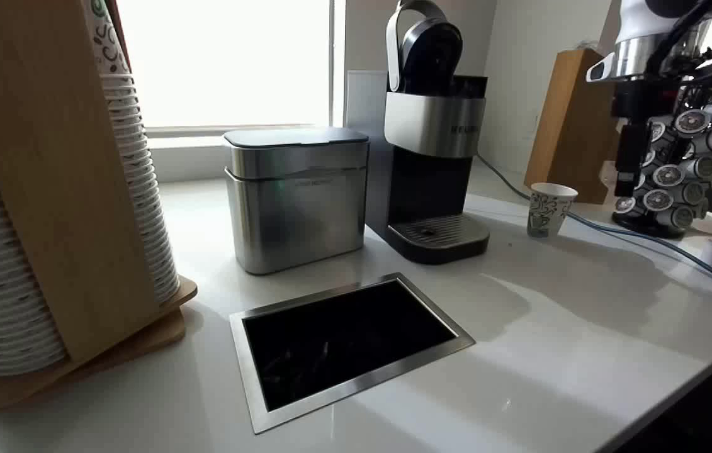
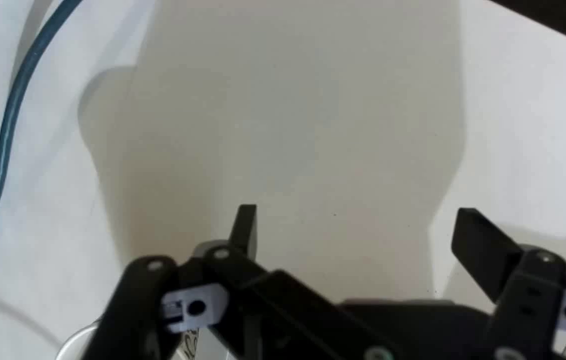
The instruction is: Put the cup on the washing machine
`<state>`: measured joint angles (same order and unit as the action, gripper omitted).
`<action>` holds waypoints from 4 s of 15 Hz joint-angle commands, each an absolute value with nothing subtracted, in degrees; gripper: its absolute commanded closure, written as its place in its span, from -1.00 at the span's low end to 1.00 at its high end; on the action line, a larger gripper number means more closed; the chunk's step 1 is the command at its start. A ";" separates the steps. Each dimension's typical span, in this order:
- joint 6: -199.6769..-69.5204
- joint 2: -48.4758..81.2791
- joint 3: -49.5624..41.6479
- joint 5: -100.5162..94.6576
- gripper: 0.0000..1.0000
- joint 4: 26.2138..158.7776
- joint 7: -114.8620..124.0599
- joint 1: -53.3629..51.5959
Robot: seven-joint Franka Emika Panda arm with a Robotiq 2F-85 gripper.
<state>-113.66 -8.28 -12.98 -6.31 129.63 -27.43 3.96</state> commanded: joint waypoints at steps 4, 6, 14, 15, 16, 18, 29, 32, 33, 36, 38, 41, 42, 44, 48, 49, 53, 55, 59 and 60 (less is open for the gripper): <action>-113.58 -8.23 -11.88 -6.14 -1.00 129.56 -27.55 5.09; -121.45 -8.65 -12.16 -5.73 -1.00 131.98 -22.99 5.87; -158.80 -9.63 -12.19 1.78 -1.00 145.79 -18.52 7.43; -162.97 -9.69 -12.12 2.26 -1.00 147.63 -16.73 7.55; -167.51 -9.58 -11.97 1.64 -1.00 149.68 -14.10 7.95; -175.28 -7.85 -12.24 0.86 -1.00 152.76 -9.17 9.33; -184.84 3.36 -7.76 -26.13 -1.00 147.81 13.54 29.60; -182.95 5.02 -19.61 -39.06 -1.00 141.50 23.01 25.38; -181.73 5.66 -23.28 -43.85 -1.00 138.28 26.94 23.18; -178.89 6.30 -29.30 -57.87 -1.00 132.66 38.29 16.99; -176.86 5.81 -28.39 -65.03 -1.00 133.42 43.28 14.65; -173.54 6.29 -26.39 -74.65 -1.00 133.68 53.80 10.11; -172.26 6.40 -25.68 -77.77 -1.00 134.08 58.34 8.48; -168.68 6.75 -24.18 -82.52 -1.00 135.07 66.87 5.75; -164.95 8.15 -22.17 -84.45 -1.00 138.89 75.81 3.27; -165.42 8.99 -22.16 -84.43 -1.00 139.41 77.12 3.28; -166.44 10.04 -23.68 -92.59 -1.00 138.22 84.54 3.89; -167.24 9.11 -24.10 -98.68 -1.00 136.53 85.85 4.07; -178.92 10.47 -24.69 -104.41 -1.00 130.16 81.51 6.29; -182.41 11.06 -25.32 -102.99 -1.00 129.15 78.76 7.18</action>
<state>-173.99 9.15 -24.33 -101.79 132.83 82.65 5.00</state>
